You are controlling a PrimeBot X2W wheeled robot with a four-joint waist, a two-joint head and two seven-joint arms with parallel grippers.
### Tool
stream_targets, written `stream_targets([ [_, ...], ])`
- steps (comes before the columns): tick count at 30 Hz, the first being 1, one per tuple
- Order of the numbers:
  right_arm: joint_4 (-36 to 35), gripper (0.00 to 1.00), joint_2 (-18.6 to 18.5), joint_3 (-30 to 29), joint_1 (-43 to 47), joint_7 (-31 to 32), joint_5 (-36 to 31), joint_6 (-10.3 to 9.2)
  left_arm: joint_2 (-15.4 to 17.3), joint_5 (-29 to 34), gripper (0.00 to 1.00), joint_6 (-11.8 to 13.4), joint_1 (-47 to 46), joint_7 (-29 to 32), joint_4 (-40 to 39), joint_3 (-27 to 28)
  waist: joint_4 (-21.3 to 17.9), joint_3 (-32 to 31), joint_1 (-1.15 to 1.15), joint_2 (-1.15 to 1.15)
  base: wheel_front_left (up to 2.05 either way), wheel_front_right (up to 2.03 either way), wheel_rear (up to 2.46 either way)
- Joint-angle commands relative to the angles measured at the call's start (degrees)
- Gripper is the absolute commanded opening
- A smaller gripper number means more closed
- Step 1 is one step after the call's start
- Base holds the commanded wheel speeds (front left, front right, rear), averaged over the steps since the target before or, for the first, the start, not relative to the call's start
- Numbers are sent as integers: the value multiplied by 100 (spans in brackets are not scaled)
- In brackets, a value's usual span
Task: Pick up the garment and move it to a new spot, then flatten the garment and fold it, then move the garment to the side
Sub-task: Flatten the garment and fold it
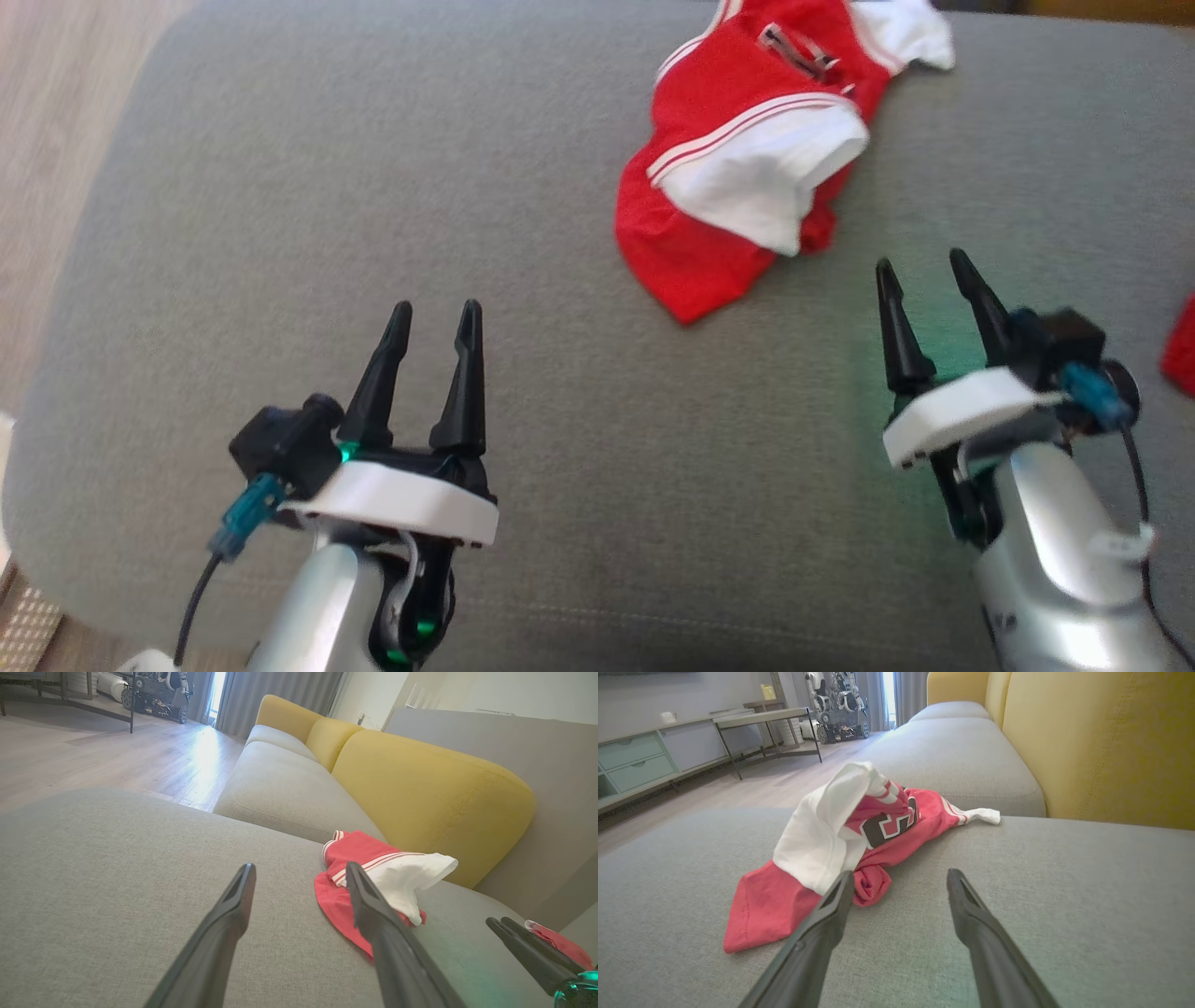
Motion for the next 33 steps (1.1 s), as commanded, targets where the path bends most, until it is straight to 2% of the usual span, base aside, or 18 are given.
stream_targets([
  [1,-99,100,-51,159,-280,46,-12,-4,45,-22,100,19,-291,-29,-200,153,169,171,0,0,0,0,0],
  [9,865,100,-378,174,-984,291,-281,-4,45,-89,100,78,-484,-29,-210,23,689,563,0,0,0,0,0],
  [17,1690,100,-491,240,-1412,110,-421,-4,45,-111,100,101,-517,-29,-219,18,913,697,0,0,0,0,0],
  [18,1791,66,-482,274,-1451,105,-390,-4,45,-112,100,105,-516,-29,-223,17,922,705,0,0,0,0,0],
  [19,1864,3,-484,281,-1496,62,-356,-4,45,-111,100,110,-515,-29,-227,18,925,711,0,0,0,0,0],
  [20,1917,0,-499,240,-1546,-3,-331,-4,45,-110,100,115,-514,-29,-231,21,924,714,0,0,0,0,0],
  [27,2107,0,-531,78,-1724,-296,-276,-4,45,-64,100,121,-509,-29,-195,87,718,589,0,0,0,0,0],
  [33,1726,0,-646,-119,-1699,-410,-289,-4,45,-82,100,96,-444,-29,-163,126,399,270,0,0,0,0,0],
])
